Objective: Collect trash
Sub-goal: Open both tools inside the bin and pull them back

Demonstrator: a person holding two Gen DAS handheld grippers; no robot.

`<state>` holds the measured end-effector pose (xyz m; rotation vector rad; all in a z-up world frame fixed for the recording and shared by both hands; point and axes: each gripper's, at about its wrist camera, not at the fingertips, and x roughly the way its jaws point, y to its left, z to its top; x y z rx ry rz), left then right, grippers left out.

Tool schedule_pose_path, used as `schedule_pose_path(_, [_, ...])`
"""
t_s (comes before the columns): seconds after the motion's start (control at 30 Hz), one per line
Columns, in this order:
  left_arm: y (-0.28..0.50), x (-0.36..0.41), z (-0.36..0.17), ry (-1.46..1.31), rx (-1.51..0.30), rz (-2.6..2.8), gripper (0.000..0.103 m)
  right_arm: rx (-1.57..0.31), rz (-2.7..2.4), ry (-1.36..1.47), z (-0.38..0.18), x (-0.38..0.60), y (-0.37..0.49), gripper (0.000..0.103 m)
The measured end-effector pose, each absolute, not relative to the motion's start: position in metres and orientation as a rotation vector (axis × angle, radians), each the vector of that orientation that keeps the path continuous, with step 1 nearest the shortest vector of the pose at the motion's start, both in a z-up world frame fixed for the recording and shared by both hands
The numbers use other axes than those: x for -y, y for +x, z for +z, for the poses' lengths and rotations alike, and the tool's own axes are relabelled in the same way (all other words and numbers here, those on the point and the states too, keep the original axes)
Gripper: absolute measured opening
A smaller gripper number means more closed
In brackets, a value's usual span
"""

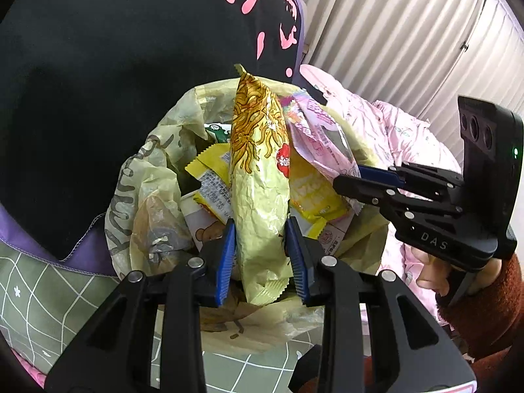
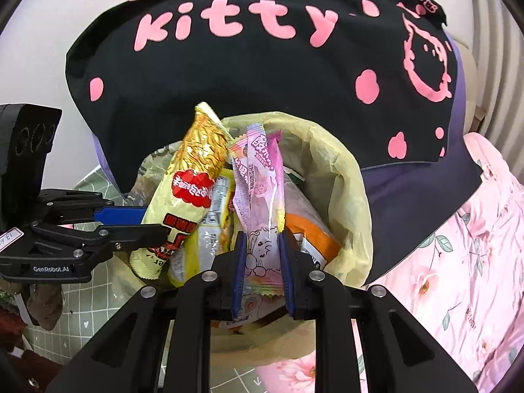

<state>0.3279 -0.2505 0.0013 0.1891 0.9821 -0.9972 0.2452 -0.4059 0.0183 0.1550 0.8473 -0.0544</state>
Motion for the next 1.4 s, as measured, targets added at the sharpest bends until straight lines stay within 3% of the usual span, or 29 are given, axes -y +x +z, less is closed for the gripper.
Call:
schedule_pose_path(0.27, [0.343,0.247,-0.004,0.106,-1.014,-1.041,0.031,-0.835,-0.123,0.172,0.021,0.404,0.239,0.020])
schedule_pose_path(0.53, [0.344,0.214,0.002,0.044,-0.978,-1.060,0.054,-0.817,-0.209,0.220,0.019,0.397,0.236,0.021])
schedule_pose_path(0.6, [0.342,0.200,0.007,0.022,-0.945,-1.031,0.056,-0.818,-0.239,0.206,0.020,0.391,0.235,0.034])
schedule_pose_path(0.73, [0.328,0.165,0.016,0.017,-0.843,-0.935,0.062,-0.816,-0.256,0.169,0.021,0.377,0.234,0.044])
schedule_pose_path(1.0, [0.285,0.094,0.010,-0.024,-0.830,-0.707,0.063,-0.736,-0.276,0.125,0.030,0.348,0.218,0.046])
schedule_pose_path(1.4, [0.149,0.000,0.022,-0.030,-0.670,-0.241,0.063,-0.659,0.086,0.082,0.046,0.254,0.148,0.046])
